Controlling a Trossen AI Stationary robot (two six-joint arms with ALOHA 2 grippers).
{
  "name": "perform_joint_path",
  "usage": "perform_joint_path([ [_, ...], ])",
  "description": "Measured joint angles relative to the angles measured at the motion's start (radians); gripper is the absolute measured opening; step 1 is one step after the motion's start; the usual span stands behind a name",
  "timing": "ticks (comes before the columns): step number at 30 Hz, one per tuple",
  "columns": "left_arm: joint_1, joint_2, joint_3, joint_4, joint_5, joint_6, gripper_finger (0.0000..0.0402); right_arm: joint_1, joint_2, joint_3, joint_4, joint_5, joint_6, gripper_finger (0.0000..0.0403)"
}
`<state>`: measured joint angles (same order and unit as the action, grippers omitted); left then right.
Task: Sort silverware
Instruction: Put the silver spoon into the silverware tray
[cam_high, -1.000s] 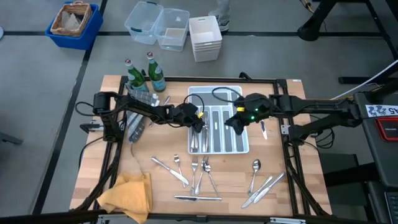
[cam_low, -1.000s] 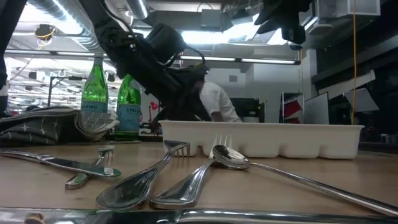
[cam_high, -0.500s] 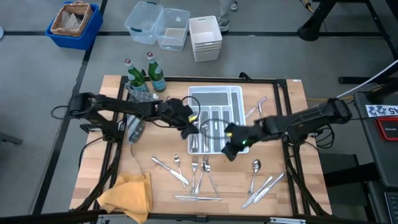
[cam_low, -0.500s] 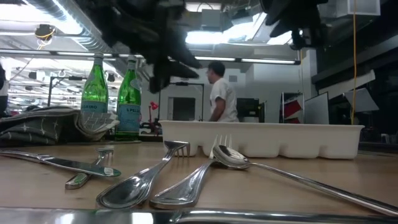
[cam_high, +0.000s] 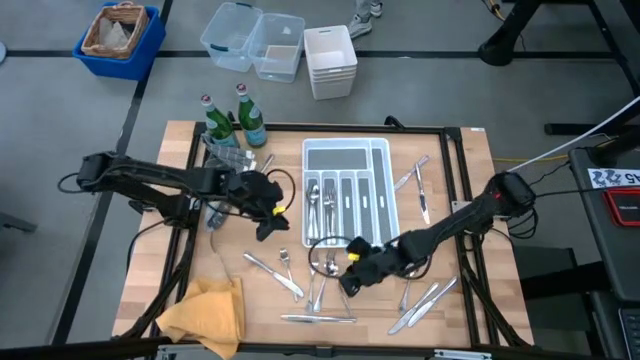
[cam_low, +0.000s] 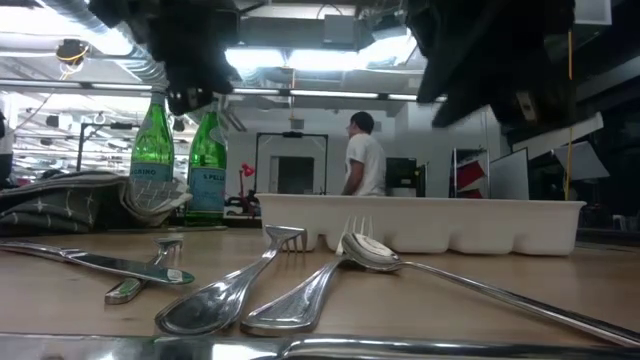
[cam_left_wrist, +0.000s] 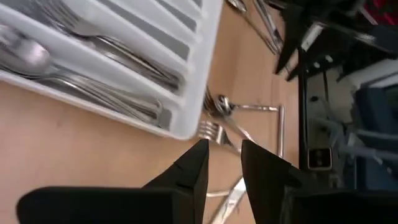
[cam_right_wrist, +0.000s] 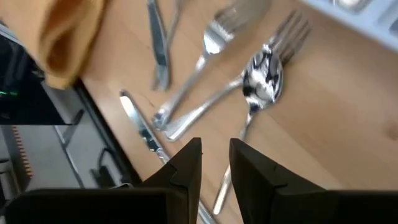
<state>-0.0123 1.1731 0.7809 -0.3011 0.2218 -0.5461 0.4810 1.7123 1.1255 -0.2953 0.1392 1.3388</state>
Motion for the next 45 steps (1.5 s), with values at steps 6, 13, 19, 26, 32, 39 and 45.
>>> perform_joint_path([
  [6,-0.078,-0.022,-0.041,-0.015,-0.007,-0.004,0.0085,0.004,0.097,0.017,0.008,0.000,0.000,0.0085],
  [13,-0.153,-0.022,-0.057,-0.055,-0.069,-0.004,0.0085,0.003,0.161,0.066,0.000,0.006,0.000,0.0085],
  [19,-0.194,-0.022,-0.057,-0.076,-0.110,-0.004,0.0086,0.003,0.206,0.099,-0.010,0.010,0.000,0.0085],
  [26,-0.218,-0.021,-0.057,-0.083,-0.121,-0.023,0.0086,0.003,0.241,0.156,-0.161,0.010,0.000,0.0085],
  [32,-0.233,-0.021,-0.057,-0.081,-0.121,-0.030,0.0086,0.003,0.252,0.165,-0.156,0.002,0.000,0.0085],
  [39,-0.237,-0.021,-0.057,-0.081,-0.123,-0.030,0.0086,0.003,0.255,0.165,-0.140,0.009,0.000,0.0085],
  [45,-0.237,-0.021,-0.057,-0.081,-0.123,-0.030,0.0086,0.004,0.256,0.165,-0.108,0.010,0.000,0.0085],
])
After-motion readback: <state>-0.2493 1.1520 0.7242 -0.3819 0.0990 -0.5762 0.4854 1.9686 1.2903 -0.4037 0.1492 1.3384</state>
